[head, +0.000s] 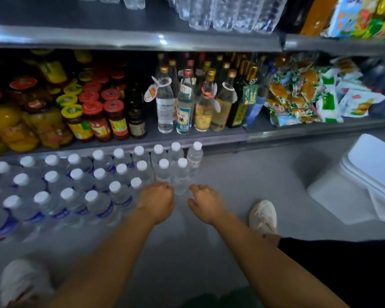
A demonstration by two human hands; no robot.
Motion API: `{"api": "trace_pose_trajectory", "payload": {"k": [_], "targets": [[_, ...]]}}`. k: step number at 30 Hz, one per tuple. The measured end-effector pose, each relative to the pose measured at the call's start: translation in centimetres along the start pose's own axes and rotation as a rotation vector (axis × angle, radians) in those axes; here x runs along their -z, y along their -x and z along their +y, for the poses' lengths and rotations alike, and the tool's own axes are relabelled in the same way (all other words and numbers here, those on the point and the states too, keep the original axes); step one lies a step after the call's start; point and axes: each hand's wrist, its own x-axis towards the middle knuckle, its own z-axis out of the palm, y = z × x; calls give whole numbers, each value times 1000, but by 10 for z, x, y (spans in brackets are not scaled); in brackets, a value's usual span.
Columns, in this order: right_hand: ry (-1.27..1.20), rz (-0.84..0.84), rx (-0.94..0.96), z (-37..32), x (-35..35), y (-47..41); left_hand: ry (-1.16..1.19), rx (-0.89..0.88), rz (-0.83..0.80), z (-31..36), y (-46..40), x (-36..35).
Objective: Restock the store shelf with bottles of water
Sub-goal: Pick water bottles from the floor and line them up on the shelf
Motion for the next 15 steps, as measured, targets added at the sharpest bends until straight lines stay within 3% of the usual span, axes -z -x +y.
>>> {"api": "trace_pose_trajectory", "payload": {"k": [8,15], "targets": [[-92,-64,-113,28,-40,-39,47,24,-141,4,-26,-59],[-244,-2,-168,35,-52,-101,73,35,-194,-4,-52,-93]]}}
